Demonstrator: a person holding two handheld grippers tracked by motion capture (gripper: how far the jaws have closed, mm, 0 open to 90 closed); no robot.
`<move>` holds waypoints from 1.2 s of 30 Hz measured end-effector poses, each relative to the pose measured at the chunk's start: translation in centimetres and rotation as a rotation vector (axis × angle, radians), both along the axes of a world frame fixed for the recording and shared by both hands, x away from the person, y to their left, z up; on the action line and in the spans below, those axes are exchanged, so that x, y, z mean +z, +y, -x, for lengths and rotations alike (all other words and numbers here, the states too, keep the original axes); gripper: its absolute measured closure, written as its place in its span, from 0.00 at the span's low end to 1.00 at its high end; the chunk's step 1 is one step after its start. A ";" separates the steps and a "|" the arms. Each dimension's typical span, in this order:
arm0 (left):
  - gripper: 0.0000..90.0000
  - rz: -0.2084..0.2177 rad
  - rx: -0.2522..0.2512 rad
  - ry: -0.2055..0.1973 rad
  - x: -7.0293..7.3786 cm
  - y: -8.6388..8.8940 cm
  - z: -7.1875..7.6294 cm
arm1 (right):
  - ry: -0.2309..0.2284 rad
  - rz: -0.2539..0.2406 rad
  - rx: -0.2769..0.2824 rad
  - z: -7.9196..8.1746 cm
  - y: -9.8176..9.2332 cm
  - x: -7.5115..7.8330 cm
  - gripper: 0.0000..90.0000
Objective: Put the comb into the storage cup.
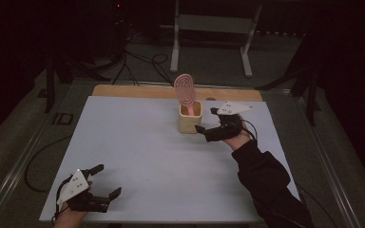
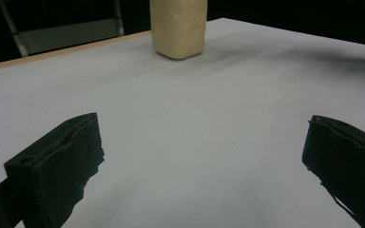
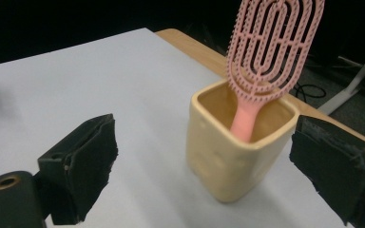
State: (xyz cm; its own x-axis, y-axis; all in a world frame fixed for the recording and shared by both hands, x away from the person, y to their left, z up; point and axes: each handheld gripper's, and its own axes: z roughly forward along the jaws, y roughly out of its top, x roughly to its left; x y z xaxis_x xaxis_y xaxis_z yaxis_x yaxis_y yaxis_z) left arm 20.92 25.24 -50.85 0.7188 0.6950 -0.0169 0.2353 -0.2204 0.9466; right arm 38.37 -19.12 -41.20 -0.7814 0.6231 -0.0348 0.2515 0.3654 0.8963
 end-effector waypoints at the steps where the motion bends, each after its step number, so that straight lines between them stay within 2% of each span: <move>1: 0.00 -0.001 -0.001 -0.001 0.0 0.0 0.0 | 0.002 -0.003 -0.004 0.2 -0.1 -0.1 0.09; 11: 0.00 -0.005 -0.002 -0.002 0.0 0.0 0.0 | 0.041 -0.032 0.000 2.4 -1.6 -1.9 0.09; 17: 0.00 -0.008 -0.002 -0.003 0.0 0.0 0.0 | 0.054 -0.019 0.005 3.5 -2.3 -3.4 0.09; 23: 0.00 -0.007 -0.003 -0.003 0.0 -0.1 0.0 | 0.068 -0.039 0.004 4.5 -3.5 -4.6 0.09; 27: 0.00 -0.006 -0.002 -0.002 0.0 -0.1 0.0 | 0.078 -0.033 0.005 5.4 -4.2 -5.4 0.09; 33: 0.00 -0.004 -0.002 -0.001 0.0 -0.1 0.0 | 0.092 -0.041 -0.022 7.2 -5.8 -6.5 0.09; 36: 0.00 -0.007 -0.003 -0.002 0.0 -0.1 0.0 | 0.089 -0.020 -0.037 7.9 -6.3 -7.1 0.09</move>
